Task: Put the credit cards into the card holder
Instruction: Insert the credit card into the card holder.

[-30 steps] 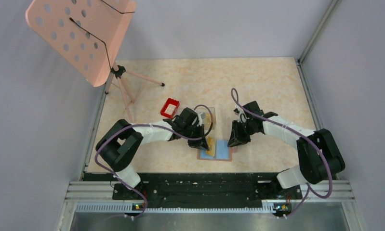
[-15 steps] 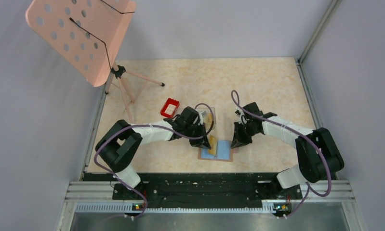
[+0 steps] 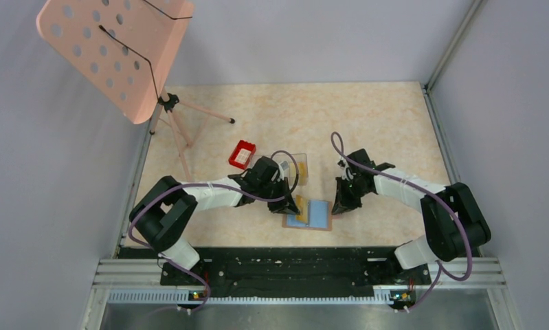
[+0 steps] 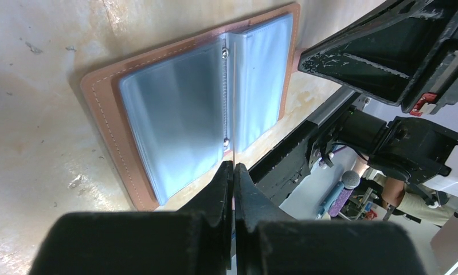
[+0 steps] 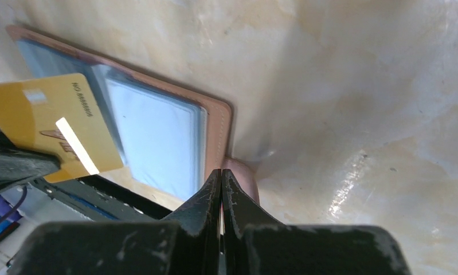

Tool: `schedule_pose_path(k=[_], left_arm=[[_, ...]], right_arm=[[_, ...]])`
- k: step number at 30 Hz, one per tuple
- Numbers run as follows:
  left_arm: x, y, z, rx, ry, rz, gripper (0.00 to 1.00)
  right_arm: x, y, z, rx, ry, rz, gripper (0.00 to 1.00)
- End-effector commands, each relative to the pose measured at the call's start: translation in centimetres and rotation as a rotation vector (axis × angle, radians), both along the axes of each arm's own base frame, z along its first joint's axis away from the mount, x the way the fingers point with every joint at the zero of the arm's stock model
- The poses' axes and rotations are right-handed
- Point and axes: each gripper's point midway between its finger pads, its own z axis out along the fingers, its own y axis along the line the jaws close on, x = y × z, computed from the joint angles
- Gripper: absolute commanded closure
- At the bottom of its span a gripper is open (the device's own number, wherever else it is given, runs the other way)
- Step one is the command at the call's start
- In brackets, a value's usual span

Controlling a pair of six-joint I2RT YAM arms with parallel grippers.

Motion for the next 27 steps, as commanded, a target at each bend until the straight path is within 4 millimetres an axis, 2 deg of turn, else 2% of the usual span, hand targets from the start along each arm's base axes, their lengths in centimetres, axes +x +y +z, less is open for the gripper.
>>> schedule_pose_path(k=[1, 10, 19, 27], left_arm=[[0.8, -0.9, 1.2, -0.039, -0.042, 0.002, 1.00], [0.7, -2.1, 1.1, -0.044, -0.030, -0.025, 1.00], [0.7, -2.7, 2.2, -0.088, -0.020, -0.010, 1.00], [0.2, -2.9, 1.2, -0.090, 0.008, 0.000, 1.00]], right_arm=[[-0.4, -0.7, -0.1, -0.024, -0.003, -0.023, 1.00], [-0.8, -0.7, -1.0, -0.024, 0.021, -0.014, 1.00], [-0.9, -0.4, -1.5, -0.010, 0.037, 0.002, 1.00], [-1.0, -0.5, -1.8, -0.011, 0.043, 0.004, 1.00]])
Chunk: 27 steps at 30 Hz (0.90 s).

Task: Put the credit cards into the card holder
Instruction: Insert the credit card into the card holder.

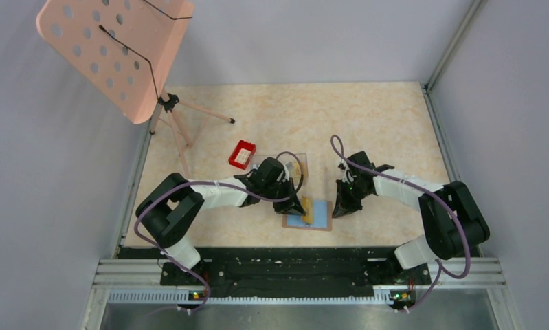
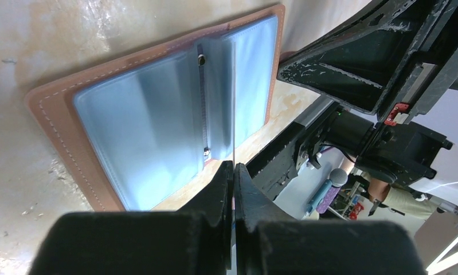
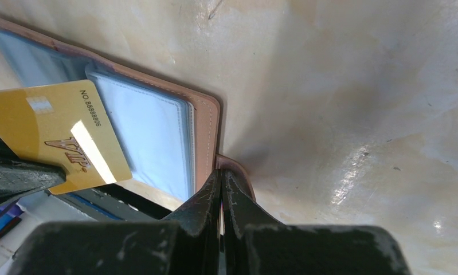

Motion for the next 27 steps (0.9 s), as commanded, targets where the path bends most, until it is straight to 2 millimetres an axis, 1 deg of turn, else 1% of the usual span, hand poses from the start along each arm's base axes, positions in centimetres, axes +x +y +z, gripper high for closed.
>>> schedule_pose_path(k=[1, 10, 16, 19, 23, 27], left_arm=[[0.5, -1.2, 1.0, -0.066, -0.020, 0.009, 1.00], [0.0, -0.1, -0.1, -0.021, -0.002, 0.039, 1.00], [-0.1, 1.6, -0.9, 0.088, -0.031, 0.040, 1.00], [-0.1, 2.1, -1.1, 0.117, -0.037, 0.034, 1.00], [0.0, 1.8, -0.5, 0.090, -0.053, 0.030, 1.00], [0.1, 1.0, 0.4, 0.035, -0.063, 0.026, 1.00]], right_arm=[[0.0, 0.0, -0.7, 0.000, 0.004, 0.006, 1.00], [-0.1, 0.1, -0.8, 0.009, 0.005, 0.013, 1.00], [-0.3, 0.2, -0.9, 0.017, 0.009, 0.015, 1.00], [-0.3, 0.2, -0.9, 0.019, 0.009, 0.017, 1.00], [-0.4, 0.2, -1.1, 0.020, 0.014, 0.021, 1.00], [-0.5, 0.2, -1.2, 0.020, 0.018, 0.021, 1.00]])
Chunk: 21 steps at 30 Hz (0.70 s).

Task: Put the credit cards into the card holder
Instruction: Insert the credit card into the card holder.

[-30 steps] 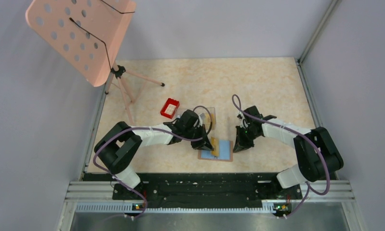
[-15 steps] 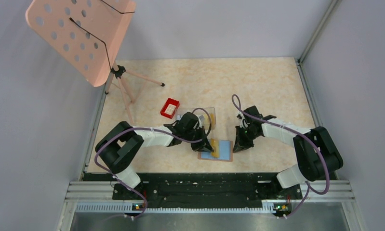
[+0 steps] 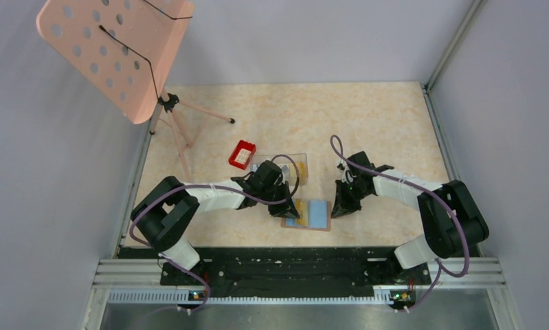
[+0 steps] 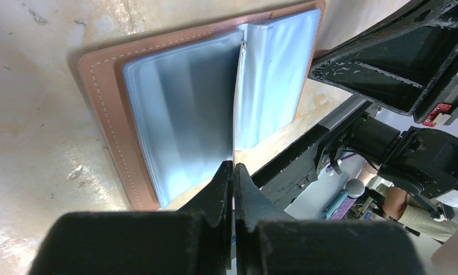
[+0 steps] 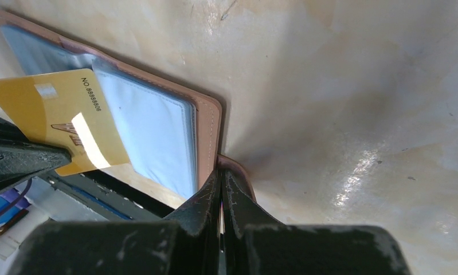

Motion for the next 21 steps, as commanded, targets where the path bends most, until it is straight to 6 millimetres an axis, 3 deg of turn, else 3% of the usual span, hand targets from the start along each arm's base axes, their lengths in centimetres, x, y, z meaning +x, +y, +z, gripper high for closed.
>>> schedule_pose_path(k=[1, 8, 16, 21], left_arm=[[0.7, -0.8, 1.6, -0.049, -0.056, -0.014, 1.00], [0.5, -2.2, 0.9, -0.101, -0.023, -0.054, 1.00], [0.6, -3.0, 2.0, -0.158, -0.041, -0.063, 1.00], [0.2, -3.3, 1.4, -0.176, -0.019, -0.075, 1.00]], right_arm=[[-0.5, -0.3, -1.1, -0.012, 0.012, 0.015, 1.00], [-0.4, -0.3, -1.2, -0.012, 0.012, 0.020, 1.00], [-0.5, -0.2, -1.3, -0.010, 0.018, 0.022, 1.00], [-0.6, -0.2, -1.5, -0.005, 0.023, 0.025, 1.00]])
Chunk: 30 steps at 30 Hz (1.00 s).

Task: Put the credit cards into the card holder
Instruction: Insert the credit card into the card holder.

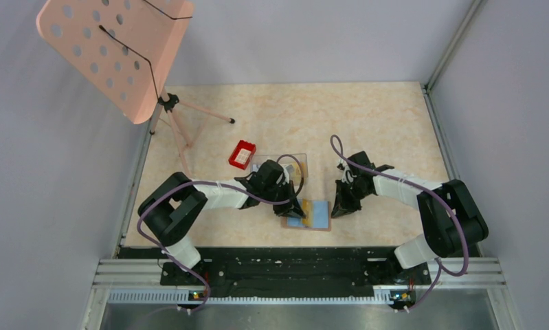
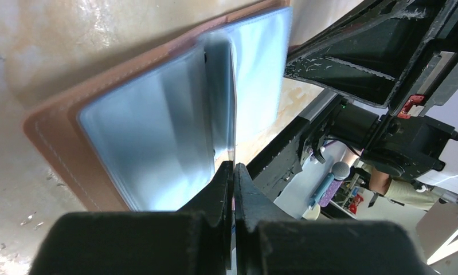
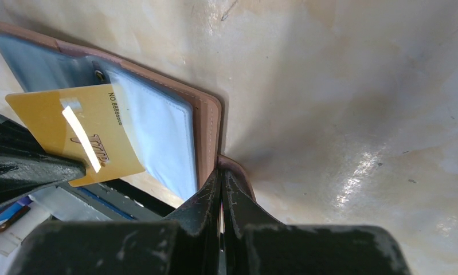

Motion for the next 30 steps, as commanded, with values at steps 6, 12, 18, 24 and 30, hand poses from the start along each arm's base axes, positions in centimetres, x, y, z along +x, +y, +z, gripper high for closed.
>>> schedule_pose_path(k=[6, 12, 18, 24, 30], left_arm=[[0.0, -1.8, 1.0, -0.129, -0.024, -0.022, 1.00], [-0.1, -0.9, -0.9, -0.036, 0.018, 0.006, 1.00], [-0.2, 0.3, -2.4, 0.073, 0.051, 0.044, 1.00], [-0.4, 0.9, -3.0, 0.180, 0.055, 0.049, 1.00], [0.3, 0.5, -2.7, 0.178, 0.039, 0.073, 1.00]], right_arm=[[-0.7, -0.2, -1.5, -0.009, 0.016, 0.027, 1.00], [-0.8, -0.2, -1.6, -0.010, 0.016, 0.029, 1.00], [-0.9, -0.2, -1.8, -0.008, 0.022, 0.027, 1.00], [-0.8, -0.2, -1.7, -0.007, 0.020, 0.029, 1.00], [-0.9, -0.1, -1.9, -0.003, 0.028, 0.033, 1.00]])
